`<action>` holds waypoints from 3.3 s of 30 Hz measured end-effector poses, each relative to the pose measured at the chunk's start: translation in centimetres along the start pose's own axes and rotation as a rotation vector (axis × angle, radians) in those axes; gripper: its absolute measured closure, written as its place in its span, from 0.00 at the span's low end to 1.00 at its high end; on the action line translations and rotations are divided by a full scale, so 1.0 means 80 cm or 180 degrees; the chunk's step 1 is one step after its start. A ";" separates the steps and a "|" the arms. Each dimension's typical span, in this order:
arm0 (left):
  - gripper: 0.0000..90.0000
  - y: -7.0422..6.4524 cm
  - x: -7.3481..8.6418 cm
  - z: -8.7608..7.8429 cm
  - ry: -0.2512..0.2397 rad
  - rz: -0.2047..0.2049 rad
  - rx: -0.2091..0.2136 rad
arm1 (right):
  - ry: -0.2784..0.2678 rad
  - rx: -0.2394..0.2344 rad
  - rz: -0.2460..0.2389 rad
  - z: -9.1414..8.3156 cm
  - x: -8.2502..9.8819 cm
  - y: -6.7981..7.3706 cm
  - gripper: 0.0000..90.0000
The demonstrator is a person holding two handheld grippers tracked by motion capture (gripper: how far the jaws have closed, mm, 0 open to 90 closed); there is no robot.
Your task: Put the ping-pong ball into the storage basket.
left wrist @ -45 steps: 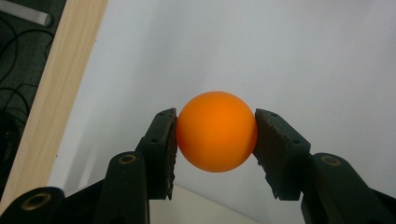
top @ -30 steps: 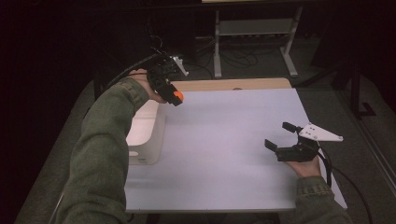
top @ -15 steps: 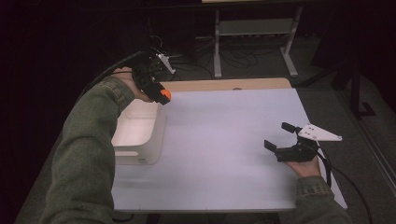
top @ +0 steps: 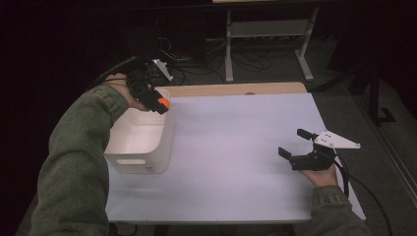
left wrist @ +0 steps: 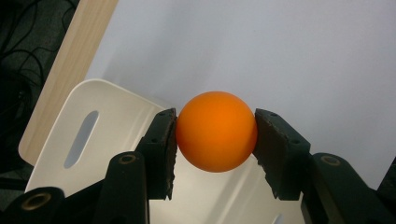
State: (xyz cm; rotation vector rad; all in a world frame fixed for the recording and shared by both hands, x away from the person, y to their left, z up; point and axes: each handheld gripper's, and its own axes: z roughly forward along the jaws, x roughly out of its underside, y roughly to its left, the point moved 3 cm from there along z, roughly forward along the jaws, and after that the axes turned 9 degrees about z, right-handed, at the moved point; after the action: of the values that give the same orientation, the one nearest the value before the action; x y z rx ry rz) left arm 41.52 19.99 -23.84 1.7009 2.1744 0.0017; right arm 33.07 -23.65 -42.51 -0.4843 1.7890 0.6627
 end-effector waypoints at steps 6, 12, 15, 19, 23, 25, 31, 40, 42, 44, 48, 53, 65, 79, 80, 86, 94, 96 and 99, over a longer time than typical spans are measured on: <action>0.57 -0.002 0.018 -0.003 0.0006 -0.0047 -0.0018 | 0.0006 0.0004 0.0000 0.000 0.000 0.000 0.00; 0.56 -0.003 0.034 -0.005 0.0003 -0.0119 -0.0049 | 0.0017 0.0005 0.0001 0.001 0.001 0.000 0.00; 0.56 -0.004 0.041 -0.006 -0.0001 -0.0163 -0.0051 | 0.0022 0.0007 -0.0003 0.001 0.001 0.000 0.00; 0.56 -0.004 0.048 -0.010 -0.0007 -0.0181 -0.0066 | 0.0027 0.0009 0.0000 0.001 0.001 0.000 0.00; 0.56 -0.005 0.056 -0.013 -0.0001 -0.0212 -0.0076 | 0.0036 0.0005 -0.0003 0.002 0.002 0.000 0.00; 0.56 -0.006 0.059 -0.013 0.0009 -0.0225 -0.0077 | 0.0039 0.0004 -0.0005 0.002 0.002 0.000 0.00; 0.56 -0.008 0.066 -0.010 0.0033 -0.0222 -0.0062 | 0.0043 0.0008 -0.0005 0.002 0.002 0.000 0.00; 0.56 -0.016 0.066 0.002 0.0085 -0.0154 -0.0022 | 0.0045 0.0011 -0.0005 0.002 0.002 0.000 0.00; 0.56 -0.017 0.066 0.003 0.0096 -0.0137 -0.0014 | 0.0045 0.0011 -0.0006 0.002 0.002 0.000 0.00; 0.56 -0.019 0.068 0.005 0.0095 -0.0144 -0.0011 | 0.0045 0.0011 -0.0008 0.002 0.002 0.000 0.00; 0.57 -0.021 0.071 0.010 0.0125 -0.0118 0.0004 | 0.0049 0.0011 -0.0010 0.002 0.002 0.000 0.00; 0.56 -0.025 0.072 0.013 0.0147 -0.0104 0.0030 | 0.0055 0.0010 -0.0004 0.002 0.002 0.000 0.00; 0.57 -0.031 0.076 0.017 0.0191 -0.0076 0.0062 | 0.0074 0.0004 -0.0010 0.003 0.003 0.000 0.00; 0.56 -0.038 0.084 0.032 0.0249 -0.0056 0.0113 | 0.0083 0.0005 -0.0014 0.003 0.003 0.000 0.00; 0.56 -0.038 0.084 0.033 0.0247 -0.0060 0.0119 | 0.0081 0.0006 -0.0010 0.003 0.003 0.000 0.00; 0.56 -0.042 0.086 0.040 0.0232 -0.0056 0.0158 | 0.0091 0.0005 -0.0008 0.003 0.003 0.001 0.00; 0.56 -0.046 0.088 0.049 0.0258 -0.0043 0.0169 | 0.0096 0.0003 -0.0014 0.003 0.004 0.001 0.00; 0.56 -0.047 0.088 0.052 0.0247 -0.0041 0.0170 | 0.0097 0.0001 -0.0015 0.003 0.003 0.001 0.00; 0.56 -0.049 0.089 0.058 0.0230 -0.0046 0.0191 | 0.0096 -0.0001 -0.0022 0.003 0.003 0.001 0.00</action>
State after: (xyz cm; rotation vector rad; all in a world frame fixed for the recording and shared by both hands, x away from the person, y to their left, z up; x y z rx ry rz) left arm 37.78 24.53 -31.10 1.7432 2.2606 -0.0061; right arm 33.12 -23.39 -42.82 -0.5027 1.8149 0.6540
